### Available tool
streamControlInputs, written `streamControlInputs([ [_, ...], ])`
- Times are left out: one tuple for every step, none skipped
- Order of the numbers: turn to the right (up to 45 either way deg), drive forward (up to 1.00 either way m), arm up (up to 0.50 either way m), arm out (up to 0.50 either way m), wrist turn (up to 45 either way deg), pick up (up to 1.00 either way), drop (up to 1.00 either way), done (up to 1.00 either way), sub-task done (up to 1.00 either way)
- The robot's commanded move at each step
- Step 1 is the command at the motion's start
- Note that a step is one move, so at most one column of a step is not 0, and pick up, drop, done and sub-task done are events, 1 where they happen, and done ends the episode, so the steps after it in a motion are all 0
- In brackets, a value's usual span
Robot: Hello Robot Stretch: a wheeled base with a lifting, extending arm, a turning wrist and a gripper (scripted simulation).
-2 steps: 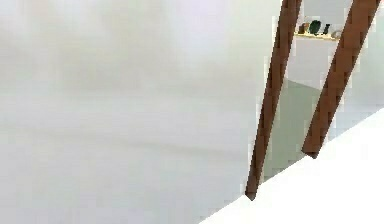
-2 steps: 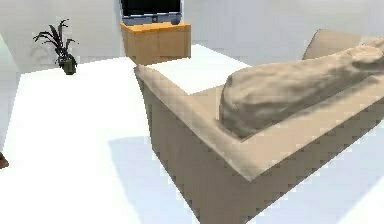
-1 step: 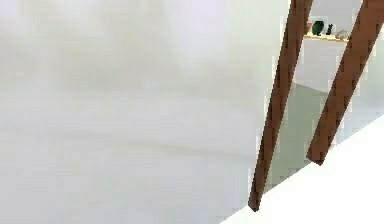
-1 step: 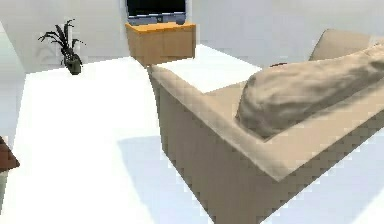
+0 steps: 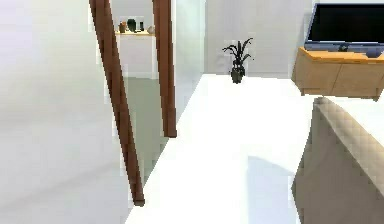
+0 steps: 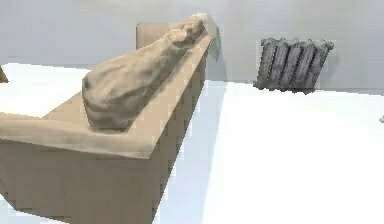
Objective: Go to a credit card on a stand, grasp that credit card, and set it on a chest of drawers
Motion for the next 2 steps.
streamControlInputs([
  [9.0, 0.0, 0.0, 0.0, 0.0, 0.0, 0.0, 0.0, 0.0],
  [0.0, 1.0, 0.0, 0.0, 0.0, 0.0, 0.0, 0.0, 0.0],
])
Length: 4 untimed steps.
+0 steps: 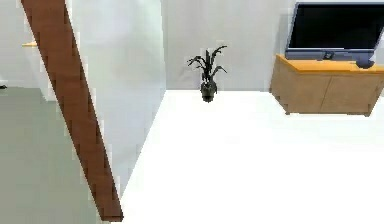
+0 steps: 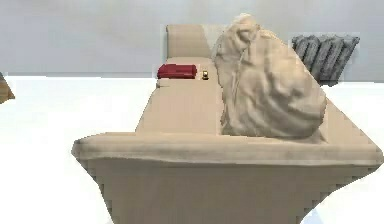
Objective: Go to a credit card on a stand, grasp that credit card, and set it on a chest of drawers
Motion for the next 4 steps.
streamControlInputs([
  [3.0, 0.0, 0.0, 0.0, 0.0, 0.0, 0.0, 0.0, 0.0],
  [0.0, 0.8, 0.0, 0.0, 0.0, 0.0, 0.0, 0.0, 0.0],
  [30.0, 0.0, 0.0, 0.0, 0.0, 0.0, 0.0, 0.0, 0.0],
  [0.0, 1.0, 0.0, 0.0, 0.0, 0.0, 0.0, 0.0, 0.0],
])
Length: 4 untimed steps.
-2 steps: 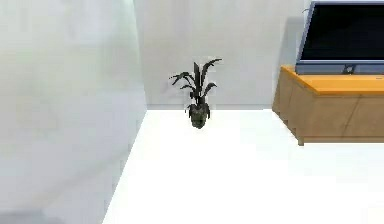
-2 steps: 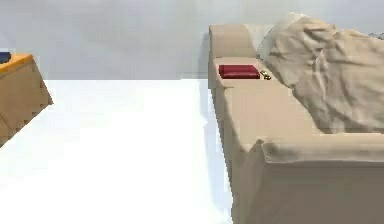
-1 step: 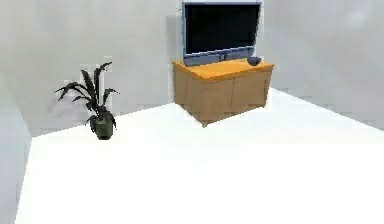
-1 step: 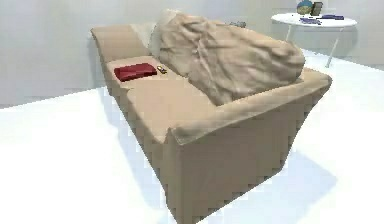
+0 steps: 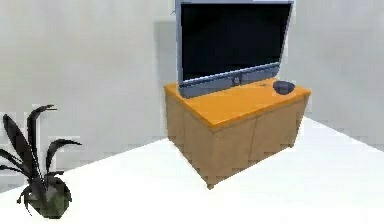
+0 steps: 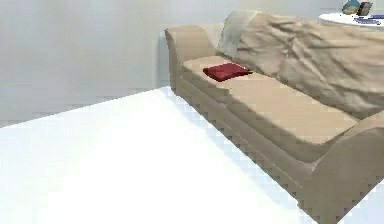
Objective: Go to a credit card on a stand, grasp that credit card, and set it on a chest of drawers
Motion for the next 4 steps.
streamControlInputs([
  [6.0, 0.0, 0.0, 0.0, 0.0, 0.0, 0.0, 0.0, 0.0],
  [0.0, 0.4, 0.0, 0.0, 0.0, 0.0, 0.0, 0.0, 0.0],
  [42.0, 0.0, 0.0, 0.0, 0.0, 0.0, 0.0, 0.0, 0.0],
  [0.0, 0.9, 0.0, 0.0, 0.0, 0.0, 0.0, 0.0, 0.0],
])
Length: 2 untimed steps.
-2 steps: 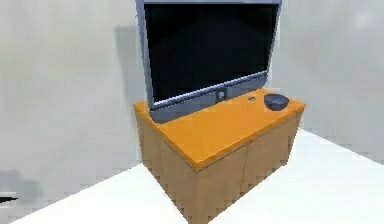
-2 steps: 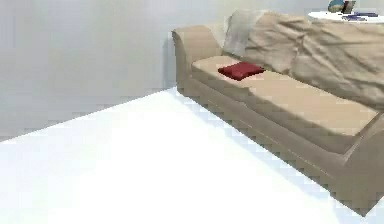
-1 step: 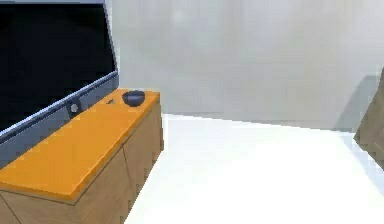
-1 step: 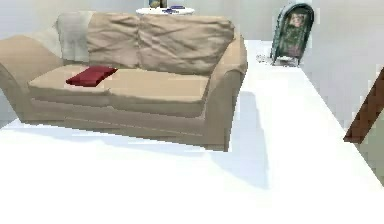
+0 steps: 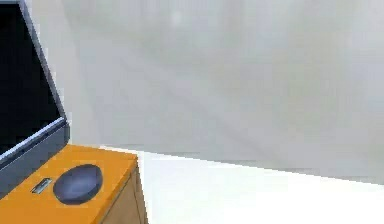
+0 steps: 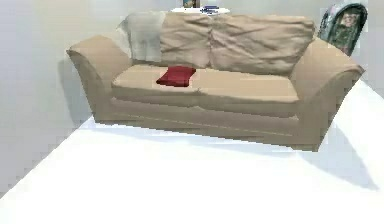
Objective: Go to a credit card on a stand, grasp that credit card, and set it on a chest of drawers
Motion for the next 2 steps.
streamControlInputs([
  [-45.0, 0.0, 0.0, 0.0, 0.0, 0.0, 0.0, 0.0, 0.0],
  [-45.0, 0.0, 0.0, 0.0, 0.0, 0.0, 0.0, 0.0, 0.0],
])
